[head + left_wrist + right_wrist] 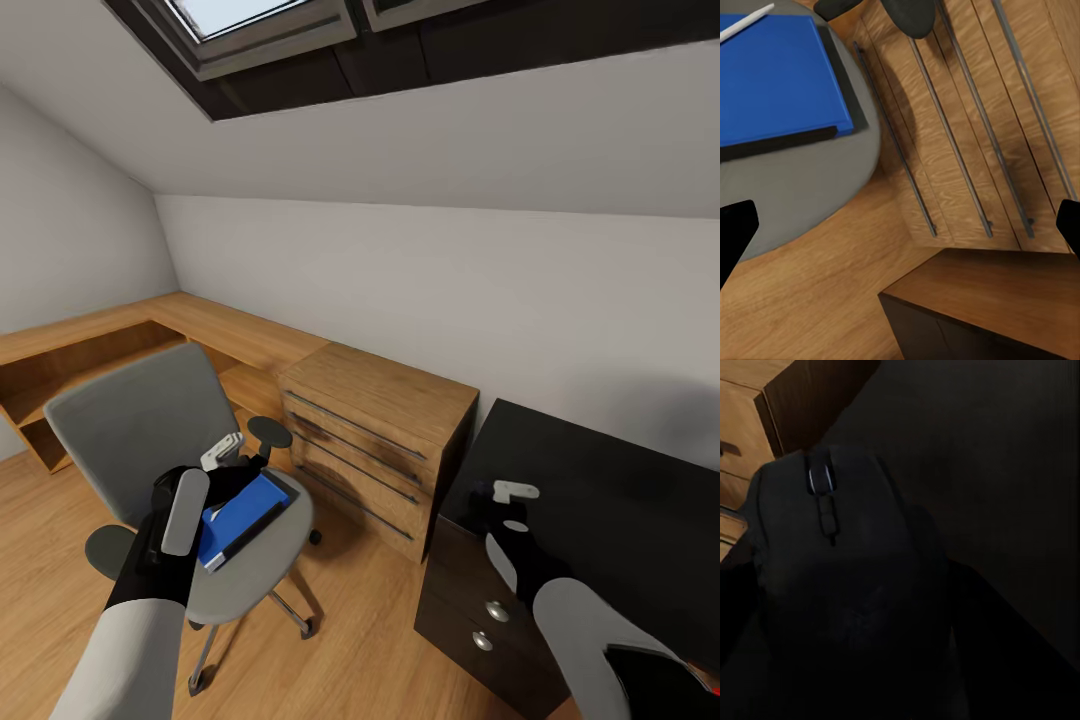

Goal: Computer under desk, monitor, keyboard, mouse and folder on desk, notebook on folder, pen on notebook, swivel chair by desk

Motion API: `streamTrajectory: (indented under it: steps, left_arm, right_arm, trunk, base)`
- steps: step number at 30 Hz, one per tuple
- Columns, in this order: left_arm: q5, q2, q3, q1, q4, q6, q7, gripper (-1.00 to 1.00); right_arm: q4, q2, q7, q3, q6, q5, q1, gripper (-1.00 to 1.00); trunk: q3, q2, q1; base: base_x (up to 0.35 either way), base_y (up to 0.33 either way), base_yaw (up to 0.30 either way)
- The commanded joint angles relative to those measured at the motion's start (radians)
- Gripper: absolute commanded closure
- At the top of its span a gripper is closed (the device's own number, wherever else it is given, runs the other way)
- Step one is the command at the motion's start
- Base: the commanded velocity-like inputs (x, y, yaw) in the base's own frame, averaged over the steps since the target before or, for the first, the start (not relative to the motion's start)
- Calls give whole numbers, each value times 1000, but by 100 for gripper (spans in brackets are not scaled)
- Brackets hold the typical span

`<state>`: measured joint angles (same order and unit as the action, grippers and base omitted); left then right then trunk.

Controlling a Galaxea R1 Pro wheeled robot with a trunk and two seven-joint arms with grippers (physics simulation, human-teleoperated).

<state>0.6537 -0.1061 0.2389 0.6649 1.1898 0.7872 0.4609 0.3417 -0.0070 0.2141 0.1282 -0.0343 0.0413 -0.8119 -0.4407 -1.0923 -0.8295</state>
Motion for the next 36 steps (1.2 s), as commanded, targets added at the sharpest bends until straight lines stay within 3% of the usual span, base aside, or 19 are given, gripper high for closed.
streamTrajectory:
  steps: [1,6,7,8,9,12,19,23,26,28,36]
  left_arm:
    - [11,-1,2,1,1,3,8,-100]
    - [11,-1,1,1,-8,3,7,-100]
    - [10,-1,0,1,-10,3,6,-100]
    - [10,-2,-1,1,-10,3,5,-100]
    - [9,-2,-1,1,-10,3,3,-100]
    - [10,-9,-4,1,-10,6,1,-100]
    - [9,-22,-20,-18,33,15,1,-100]
    - [9,-22,-76,-80,155,17,3,-100]
    - [9,-22,-122,-168,295,11,5,-100]
    - [9,-21,-144,-201,335,9,6,-100]
    - [9,-21,-160,-222,362,8,8,-100]
  right_arm:
    - [-21,-3,-3,6,-15,2,-8,100]
    - [-46,-4,0,11,-32,-11,-24,100]
    - [-47,-4,2,12,-38,-62,-26,100]
    - [-47,-4,2,12,-39,-76,-26,100]
    - [-47,-4,4,13,-42,-123,-27,100]
    - [-47,-3,29,13,-36,-176,-27,100]
    - [-45,-1,107,12,-14,-198,-28,100]
    - [-42,-1,114,11,29,-200,-34,100]
    - [-40,-2,116,10,101,-197,-49,100]
    - [-34,-1,117,9,127,-195,-53,100]
    - [-28,0,116,-13,146,-192,-56,100]
  trunk:
    - [-1,-1,0]
    - [-1,-1,0]
    - [-1,-1,0]
    - [-1,-1,0]
    - [-1,-1,0]
    - [-1,-1,0]
    - [-1,-1,0]
    - [-1,-1,0]
    - [-1,-1,0]
    - [-1,-1,0]
    - [-1,-1,0]
  base:
    - [0,0,0]
    - [0,0,0]
    - [0,0,0]
    - [0,0,0]
    - [0,0,0]
    - [0,0,0]
    - [0,0,0]
    - [0,0,0]
    - [0,0,0]
    - [0,0,0]
    - [10,0,0]
